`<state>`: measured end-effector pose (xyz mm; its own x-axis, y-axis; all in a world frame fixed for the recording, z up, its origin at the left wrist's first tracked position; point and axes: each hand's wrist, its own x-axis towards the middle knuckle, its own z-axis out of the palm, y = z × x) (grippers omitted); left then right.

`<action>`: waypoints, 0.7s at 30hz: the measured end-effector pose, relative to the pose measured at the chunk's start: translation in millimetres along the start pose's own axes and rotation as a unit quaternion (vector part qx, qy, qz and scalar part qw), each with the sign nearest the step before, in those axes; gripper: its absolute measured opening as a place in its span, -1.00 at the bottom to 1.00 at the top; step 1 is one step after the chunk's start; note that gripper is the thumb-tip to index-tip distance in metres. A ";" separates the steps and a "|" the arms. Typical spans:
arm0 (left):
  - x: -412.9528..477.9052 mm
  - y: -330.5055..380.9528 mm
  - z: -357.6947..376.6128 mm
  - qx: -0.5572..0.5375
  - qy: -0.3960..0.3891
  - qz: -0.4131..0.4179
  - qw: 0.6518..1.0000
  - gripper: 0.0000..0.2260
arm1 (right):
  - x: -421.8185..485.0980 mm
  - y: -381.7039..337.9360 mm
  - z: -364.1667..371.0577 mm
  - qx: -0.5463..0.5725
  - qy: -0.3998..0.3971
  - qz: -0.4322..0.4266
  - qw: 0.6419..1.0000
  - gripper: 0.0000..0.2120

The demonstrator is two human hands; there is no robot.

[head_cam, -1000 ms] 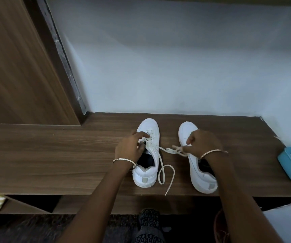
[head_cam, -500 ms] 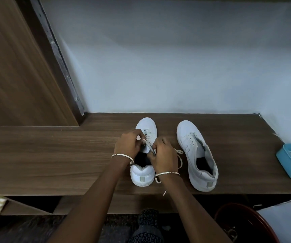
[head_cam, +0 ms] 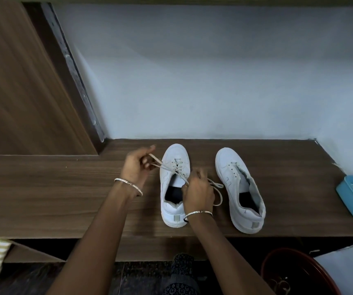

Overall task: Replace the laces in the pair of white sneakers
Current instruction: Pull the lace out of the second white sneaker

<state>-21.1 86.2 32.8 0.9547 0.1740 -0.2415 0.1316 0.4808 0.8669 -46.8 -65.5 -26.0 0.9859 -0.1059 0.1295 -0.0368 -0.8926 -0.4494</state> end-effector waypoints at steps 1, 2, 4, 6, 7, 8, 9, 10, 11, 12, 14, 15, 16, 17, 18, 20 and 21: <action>-1.6 4.4 -3.9 -0.019 0.005 0.009 1.000 -0.54 | -0.6 -0.3 1.4 -0.001 0.003 -0.001 1.000 -0.77; -7.3 11.3 -6.0 -0.038 0.013 0.017 0.999 -0.56 | -0.8 -0.5 3.4 -0.002 0.006 -0.001 1.000 -0.78; -14.6 24.2 -14.0 -0.072 0.025 0.048 0.996 -0.65 | -0.7 -1.3 5.9 -0.001 0.015 -0.001 1.000 -0.80; -17.8 35.7 -27.0 -0.115 0.023 0.078 0.990 -0.71 | -0.4 -1.9 8.2 -0.008 0.021 -0.004 1.000 -0.82; -17.8 41.1 -34.9 -0.130 0.015 0.092 0.987 -0.72 | -0.2 -1.9 8.6 -0.013 0.016 -0.002 1.000 -0.83; -18.2 46.6 -42.7 -0.147 0.003 0.104 0.984 -0.74 | 0.0 -1.4 8.8 -0.018 0.013 -0.001 1.000 -0.84; -19.0 52.6 -51.6 -0.161 -0.002 0.120 0.980 -0.76 | 0.2 -0.2 9.0 -0.021 0.014 0.001 1.000 -0.85; -21.2 60.7 -60.6 -0.176 0.003 0.139 0.974 -0.78 | 0.2 1.1 8.5 -0.020 0.016 0.003 1.000 -0.86; -22.4 70.0 -71.8 -0.186 0.029 0.158 0.969 -0.80 | 0.0 2.5 8.7 -0.016 0.017 0.004 1.000 -0.87; -24.0 81.4 -82.6 -0.183 0.078 0.172 0.965 -0.82 | -0.2 3.7 8.8 -0.012 0.020 0.002 1.000 -0.88; -22.9 102.1 -109.6 -0.102 0.216 0.167 0.956 -0.86 | -0.5 4.1 9.0 -0.009 0.018 -0.004 1.000 -0.88; -22.4 108.5 -121.1 -0.035 0.276 0.142 0.950 -0.89 | -0.3 3.4 9.4 -0.010 0.014 -0.009 1.000 -0.87; -18.8 110.0 -132.5 0.031 0.316 0.103 0.943 -0.93 | -0.1 3.0 9.3 -0.014 0.008 -0.011 1.000 -0.87; -14.7 107.5 -141.7 0.100 0.340 0.066 0.933 -0.91 | 0.2 1.9 9.5 -0.018 0.003 -0.010 1.000 -0.86; -10.8 101.1 -147.2 0.169 0.346 0.030 0.922 -0.85 | 0.4 1.5 9.6 -0.023 -0.002 -0.006 1.000 -0.86; -6.8 80.1 -149.1 0.271 0.312 -0.034 0.910 -0.76 | 1.1 2.1 9.7 -0.023 -0.009 -0.001 1.000 -0.85; -7.5 67.5 -146.6 0.328 0.271 -0.060 0.903 -0.74 | 1.7 3.0 9.6 -0.018 -0.011 -0.001 1.000 -0.84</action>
<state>-58.6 243.4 29.1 0.6747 0.6357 -0.3751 0.5259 -0.0575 0.8486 -43.7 -64.2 -35.6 0.9894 -0.0945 0.1102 -0.0403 -0.9083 -0.4164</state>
